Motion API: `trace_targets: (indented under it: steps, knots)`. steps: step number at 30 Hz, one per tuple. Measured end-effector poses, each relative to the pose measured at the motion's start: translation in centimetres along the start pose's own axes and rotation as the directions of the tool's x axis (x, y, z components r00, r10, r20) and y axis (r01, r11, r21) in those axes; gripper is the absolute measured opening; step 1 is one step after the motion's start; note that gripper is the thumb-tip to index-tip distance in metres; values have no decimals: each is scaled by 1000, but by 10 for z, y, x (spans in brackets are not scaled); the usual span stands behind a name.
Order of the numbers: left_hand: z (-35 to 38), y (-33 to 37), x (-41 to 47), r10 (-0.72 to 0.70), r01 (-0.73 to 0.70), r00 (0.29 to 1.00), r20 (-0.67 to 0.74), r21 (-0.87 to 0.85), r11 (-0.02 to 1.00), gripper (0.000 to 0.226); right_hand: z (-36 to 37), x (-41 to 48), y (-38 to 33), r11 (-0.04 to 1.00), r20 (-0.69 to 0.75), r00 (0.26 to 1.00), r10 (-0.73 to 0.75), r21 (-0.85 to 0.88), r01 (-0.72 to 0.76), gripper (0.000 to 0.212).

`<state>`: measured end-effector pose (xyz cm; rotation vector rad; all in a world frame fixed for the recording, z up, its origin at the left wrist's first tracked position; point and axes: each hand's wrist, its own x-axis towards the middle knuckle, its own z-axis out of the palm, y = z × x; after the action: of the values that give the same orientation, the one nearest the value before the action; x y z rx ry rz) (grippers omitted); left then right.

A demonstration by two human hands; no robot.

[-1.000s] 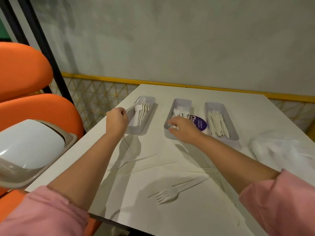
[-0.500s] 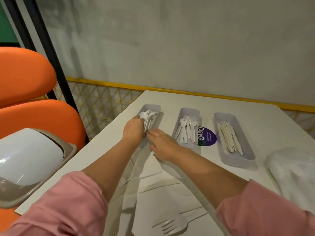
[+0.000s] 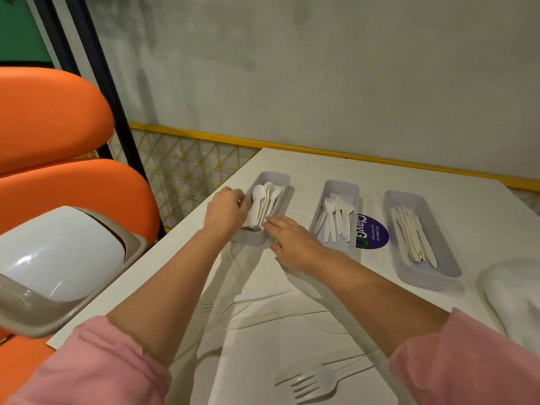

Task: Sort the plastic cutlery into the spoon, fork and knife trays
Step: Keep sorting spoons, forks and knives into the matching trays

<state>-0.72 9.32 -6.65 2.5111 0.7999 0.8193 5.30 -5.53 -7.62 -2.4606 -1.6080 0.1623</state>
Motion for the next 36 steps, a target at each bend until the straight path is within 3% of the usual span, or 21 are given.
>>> trace_targets:
  steps: [2, 5, 13, 18, 23, 26, 32, 36]
  knots:
    - [-9, -9, -1, -127, 127, 992, 14, 9, 992, 23, -4, -5, -4, 1000, -90, 996, -19, 19, 21, 51]
    - [-18, -28, -3, -317, 306, 935, 158, 89, 948, 24, -7, -14, -10, 996, -193, 980, -49, 67, 63, 41]
    - [-5, -38, -29, -524, 470, 798, 298, 237, 850, 44, 9, -42, -20, 971, 32, 991, -132, 204, 123, 27]
    - [-5, -35, -35, -519, 478, 808, 279, 203, 854, 41, 13, -50, -21, 971, 59, 985, -162, 186, 148, 21]
    - [-9, -47, -37, -575, 602, 776, 259, -32, 798, 40, 17, -51, -24, 972, 86, 989, -122, 212, 101, 7]
    - [-16, -51, -38, -571, 616, 786, 237, -241, 750, 25, 16, -53, -23, 970, 76, 990, -117, 222, 97, 11]
    - [-36, -38, -43, -491, 481, 856, 163, -598, 641, 21, -2, -59, -23, 953, -52, 998, -38, 300, 52, 24]
    - [-47, -8, -50, -339, 346, 919, 200, -822, 453, 14, -19, -67, -23, 872, -121, 991, 64, 490, 4, 11]
